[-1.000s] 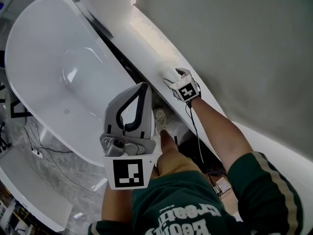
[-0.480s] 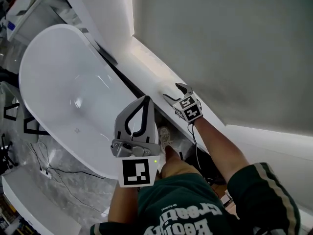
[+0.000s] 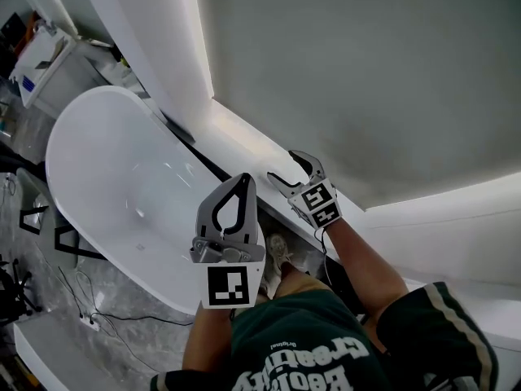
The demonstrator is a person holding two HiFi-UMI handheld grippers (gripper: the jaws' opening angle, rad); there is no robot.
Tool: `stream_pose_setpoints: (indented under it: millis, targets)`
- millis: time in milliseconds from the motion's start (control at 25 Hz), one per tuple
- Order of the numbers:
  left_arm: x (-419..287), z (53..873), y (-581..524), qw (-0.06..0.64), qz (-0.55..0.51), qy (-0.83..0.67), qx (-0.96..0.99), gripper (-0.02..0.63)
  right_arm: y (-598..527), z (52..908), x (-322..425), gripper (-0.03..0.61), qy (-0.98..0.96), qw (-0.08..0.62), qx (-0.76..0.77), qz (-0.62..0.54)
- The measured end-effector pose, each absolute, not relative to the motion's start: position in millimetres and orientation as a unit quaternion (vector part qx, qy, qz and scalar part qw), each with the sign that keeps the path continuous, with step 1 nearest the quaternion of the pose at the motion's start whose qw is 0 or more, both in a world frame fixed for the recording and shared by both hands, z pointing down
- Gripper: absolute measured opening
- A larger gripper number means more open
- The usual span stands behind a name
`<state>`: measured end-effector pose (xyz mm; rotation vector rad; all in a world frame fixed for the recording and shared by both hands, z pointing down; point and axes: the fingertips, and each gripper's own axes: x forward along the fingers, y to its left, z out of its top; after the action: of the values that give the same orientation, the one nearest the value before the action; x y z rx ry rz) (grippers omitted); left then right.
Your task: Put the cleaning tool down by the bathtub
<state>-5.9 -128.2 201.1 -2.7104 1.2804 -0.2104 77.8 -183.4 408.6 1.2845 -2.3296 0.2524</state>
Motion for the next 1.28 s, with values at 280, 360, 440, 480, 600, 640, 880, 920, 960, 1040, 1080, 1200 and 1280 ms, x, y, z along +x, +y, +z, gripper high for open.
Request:
stream_pose_setpoints:
  millis: [280, 360, 440, 480, 600, 640, 880, 920, 960, 1040, 1080, 1200, 1280]
  targets:
    - [-8, 154, -113, 0.110, -0.056, 0.404, -0.906, 0.005, -156, 277, 71, 0.298, -0.858, 0.158, 0.489, -0.020]
    - [-9, 145, -107, 0.096, -0.045, 0.404, -0.909, 0.005, -145, 242, 70, 0.298, -0.859, 0.137, 0.491, -0.045]
    - [-7, 136, -102, 0.105, -0.042, 0.397, -0.911, 0.005, -132, 207, 70, 0.298, -0.861, 0.110, 0.492, -0.068]
    - [-7, 132, -101, 0.107, -0.039, 0.396, -0.911, 0.005, -125, 192, 70, 0.296, -0.862, 0.098, 0.492, -0.080]
    - [-10, 122, -99, 0.102, -0.023, 0.397, -0.912, 0.005, -106, 153, 67, 0.296, -0.859, 0.065, 0.494, -0.112]
    - [-11, 120, -98, 0.108, -0.023, 0.395, -0.912, 0.005, -100, 142, 65, 0.296, -0.860, 0.056, 0.493, -0.120]
    - [-21, 102, -91, 0.103, -0.002, 0.394, -0.913, 0.005, -59, 100, 48, 0.291, -0.858, 0.035, 0.473, -0.198]
    - [-18, 99, -89, 0.108, -0.001, 0.389, -0.915, 0.005, -55, 98, 47, 0.287, -0.857, 0.033, 0.471, -0.206]
    - [-16, 96, -88, 0.111, 0.003, 0.384, -0.917, 0.005, -53, 95, 46, 0.281, -0.856, 0.030, 0.471, -0.212]
    - [-11, 91, -86, 0.113, 0.013, 0.377, -0.919, 0.005, -51, 90, 45, 0.246, -0.852, 0.022, 0.475, -0.219]
    - [-9, 90, -85, 0.116, 0.014, 0.373, -0.921, 0.005, -51, 87, 45, 0.209, -0.849, 0.018, 0.479, -0.223]
    - [-2, 86, -79, 0.123, 0.012, 0.355, -0.927, 0.005, -49, 84, 45, 0.157, -0.848, 0.015, 0.482, -0.221]
    - [2, 85, -78, 0.126, 0.013, 0.349, -0.929, 0.005, -49, 84, 46, 0.126, -0.849, 0.014, 0.482, -0.215]
